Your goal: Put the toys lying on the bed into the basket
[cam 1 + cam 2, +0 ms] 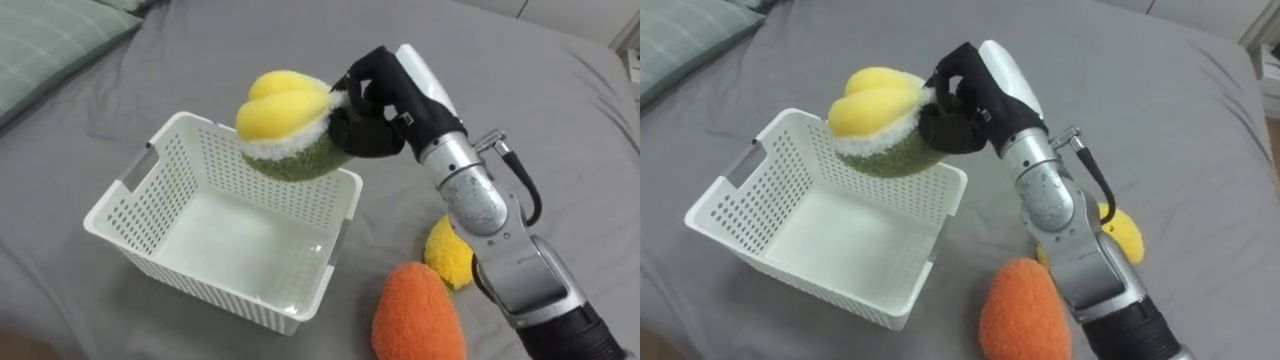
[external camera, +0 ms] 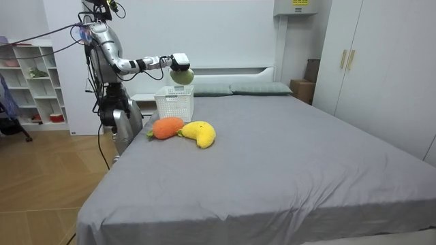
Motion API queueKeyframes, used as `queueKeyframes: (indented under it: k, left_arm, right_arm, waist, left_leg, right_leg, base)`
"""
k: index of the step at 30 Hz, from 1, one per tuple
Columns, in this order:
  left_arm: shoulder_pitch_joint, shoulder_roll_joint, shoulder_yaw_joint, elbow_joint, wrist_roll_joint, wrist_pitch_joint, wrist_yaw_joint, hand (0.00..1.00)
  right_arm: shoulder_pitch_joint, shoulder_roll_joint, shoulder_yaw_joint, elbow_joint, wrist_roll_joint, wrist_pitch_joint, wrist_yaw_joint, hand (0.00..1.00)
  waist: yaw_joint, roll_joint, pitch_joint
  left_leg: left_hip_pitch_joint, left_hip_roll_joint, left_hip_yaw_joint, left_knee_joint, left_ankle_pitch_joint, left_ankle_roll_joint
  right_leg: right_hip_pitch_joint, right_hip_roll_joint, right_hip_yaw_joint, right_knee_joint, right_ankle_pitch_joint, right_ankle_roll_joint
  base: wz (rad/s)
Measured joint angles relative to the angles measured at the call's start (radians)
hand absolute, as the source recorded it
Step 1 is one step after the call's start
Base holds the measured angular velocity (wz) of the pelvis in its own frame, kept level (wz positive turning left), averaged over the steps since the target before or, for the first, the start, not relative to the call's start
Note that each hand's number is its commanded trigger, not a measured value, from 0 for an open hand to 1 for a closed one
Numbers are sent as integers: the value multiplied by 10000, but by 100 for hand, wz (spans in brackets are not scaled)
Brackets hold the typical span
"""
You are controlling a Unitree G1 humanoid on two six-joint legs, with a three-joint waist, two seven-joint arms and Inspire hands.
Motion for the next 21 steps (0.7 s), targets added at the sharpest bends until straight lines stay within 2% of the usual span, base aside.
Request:
queueKeyframes:
  k: [3,9,13,15,17,21]
  left_arm:
    - [11,0,-3,-90,96,6,19,0]
    - [-32,21,0,-196,94,52,38,0]
    - [-77,35,-77,-405,96,78,29,0]
    - [-96,51,-191,-515,93,166,39,0]
    - [-142,54,-373,-518,94,206,38,0]
    - [-302,44,-745,-516,73,205,33,0]
  right_arm:
    - [-80,190,325,-28,-386,8,253,100]
    - [-115,219,961,-4,-933,196,795,100]
    - [-104,242,1304,-3,-968,492,1206,100]
    - [-100,366,1531,-2,-968,596,1430,100]
    - [-99,419,1782,-1,-971,715,1581,100]
    - [-101,593,2127,291,-921,758,1660,100]
  waist:
    - [17,-6,-4]
    - [112,-7,-3]
    - [270,-52,10]
    - [285,-135,40]
    - [287,-206,17]
    - [363,-193,46]
  left_leg:
    - [-106,-1,20,19,1,0]
    - [-110,-3,9,18,0,2]
    - [-133,-2,-8,13,0,1]
    - [-168,-1,-21,24,0,-1]
    - [-242,1,-23,43,-1,-2]
    - [-250,-3,-16,36,0,0]
  right_leg:
    - [-118,1,6,9,1,0]
    - [-123,-2,-16,6,1,0]
    - [-140,0,-23,5,1,0]
    - [-170,13,-19,1,1,0]
    - [-234,20,-13,2,3,-2]
    - [-239,20,-1,6,6,-3]
  base:
    - [-1]
    - [0]
    - [0]
    - [0]
    - [0]
    - [0]
